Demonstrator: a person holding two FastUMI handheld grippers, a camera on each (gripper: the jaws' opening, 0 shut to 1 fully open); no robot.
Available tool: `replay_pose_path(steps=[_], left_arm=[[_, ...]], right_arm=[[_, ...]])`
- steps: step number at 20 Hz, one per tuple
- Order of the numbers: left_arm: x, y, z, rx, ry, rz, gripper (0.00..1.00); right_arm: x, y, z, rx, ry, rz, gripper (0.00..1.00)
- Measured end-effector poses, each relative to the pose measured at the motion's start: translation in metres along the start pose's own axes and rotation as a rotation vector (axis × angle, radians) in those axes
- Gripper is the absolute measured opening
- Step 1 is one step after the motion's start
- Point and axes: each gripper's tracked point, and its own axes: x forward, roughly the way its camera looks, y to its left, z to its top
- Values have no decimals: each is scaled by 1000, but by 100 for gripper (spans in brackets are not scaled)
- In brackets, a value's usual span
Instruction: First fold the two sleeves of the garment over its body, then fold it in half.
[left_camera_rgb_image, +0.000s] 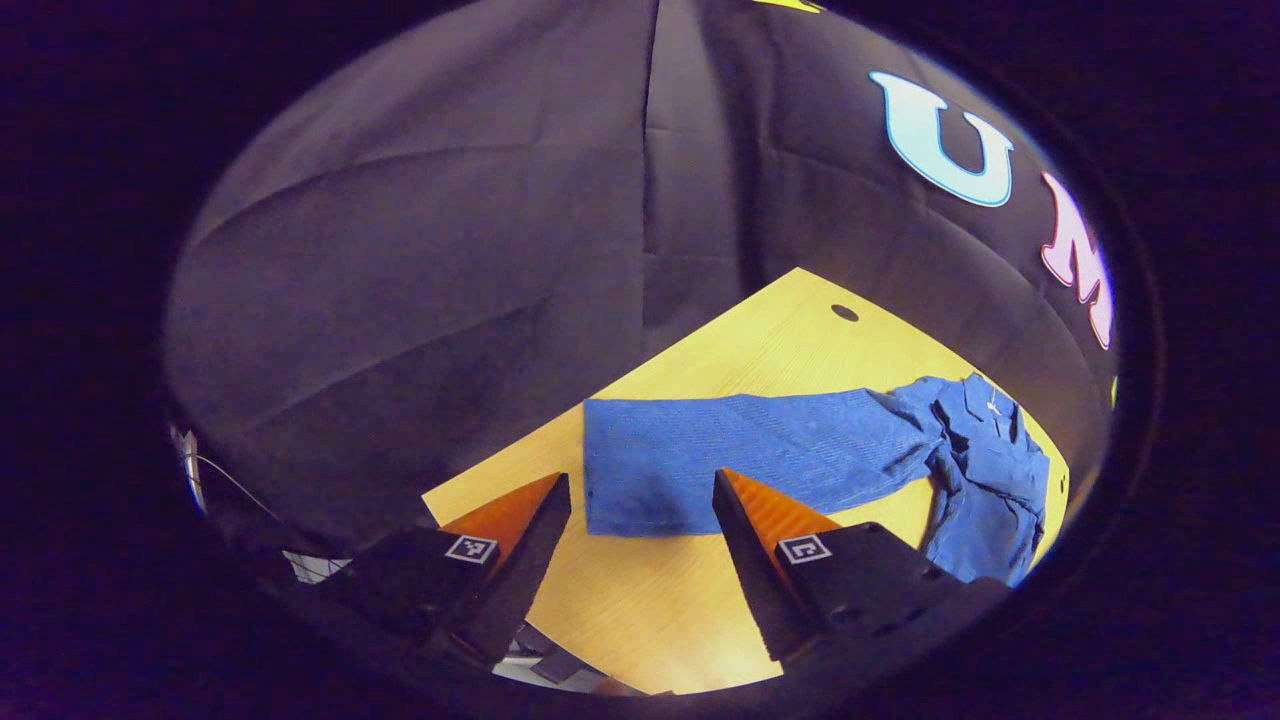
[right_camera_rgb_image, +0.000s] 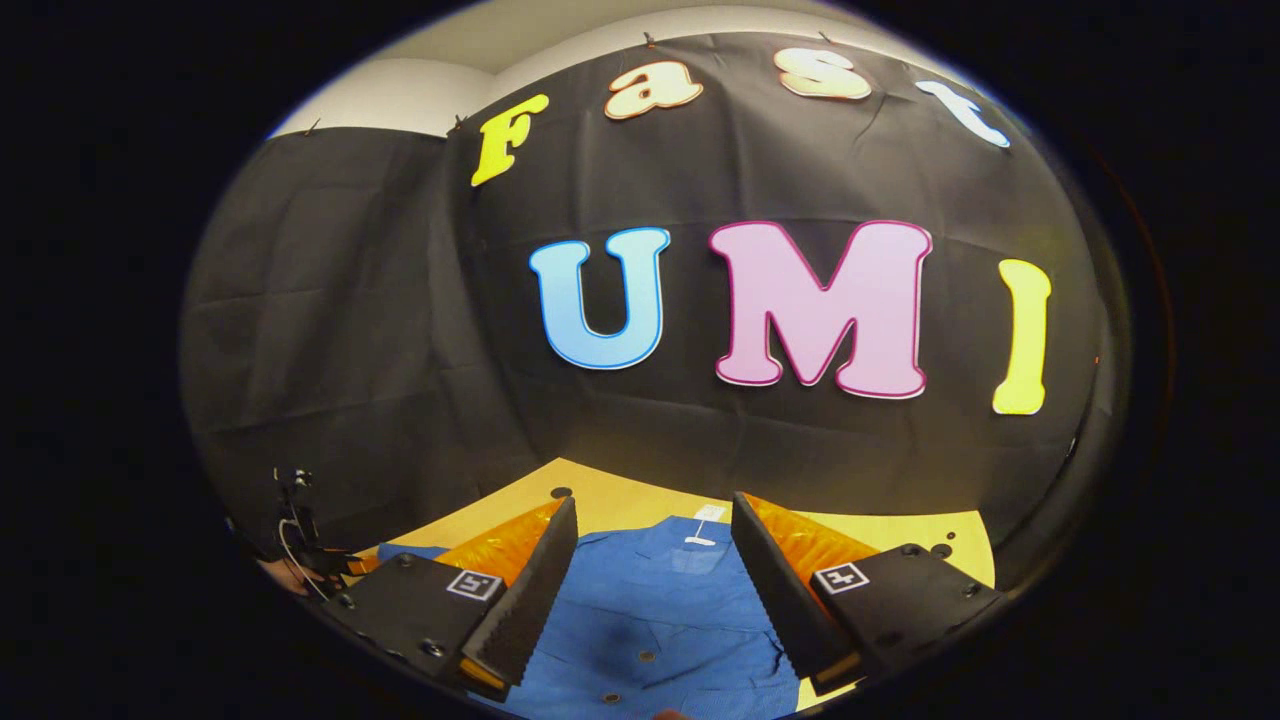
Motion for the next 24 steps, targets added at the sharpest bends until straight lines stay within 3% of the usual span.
replay_pose_path(steps=[2, 7, 10, 17, 18, 19, 20, 24], left_arm=[[11, -1, -2, 15, 39, 11, 85], [35, 4, -19, -9, 143, 43, 84], [44, 2, -19, 77, 104, 78, 82], [38, 1, -12, 86, 192, 55, 78], [41, -2, -15, 92, 210, 54, 66], [45, -5, -12, 96, 204, 28, 63], [47, -9, -8, 79, 203, 5, 49], [44, -17, -4, -129, 235, -98, 0]], right_arm=[[-5, -8, 10, 4, -39, -23, 97], [-12, -9, 1, 24, 0, -29, 97], [-16, -10, -5, 37, 0, -29, 97], [-20, -18, -18, 127, 39, -37, 97], [-22, -19, -18, 126, 42, -37, 97], [-23, -19, -20, 128, 45, -37, 97], [-26, -19, -20, 132, 47, -38, 97], [-41, -29, -23, 149, 50, -55, 97]])
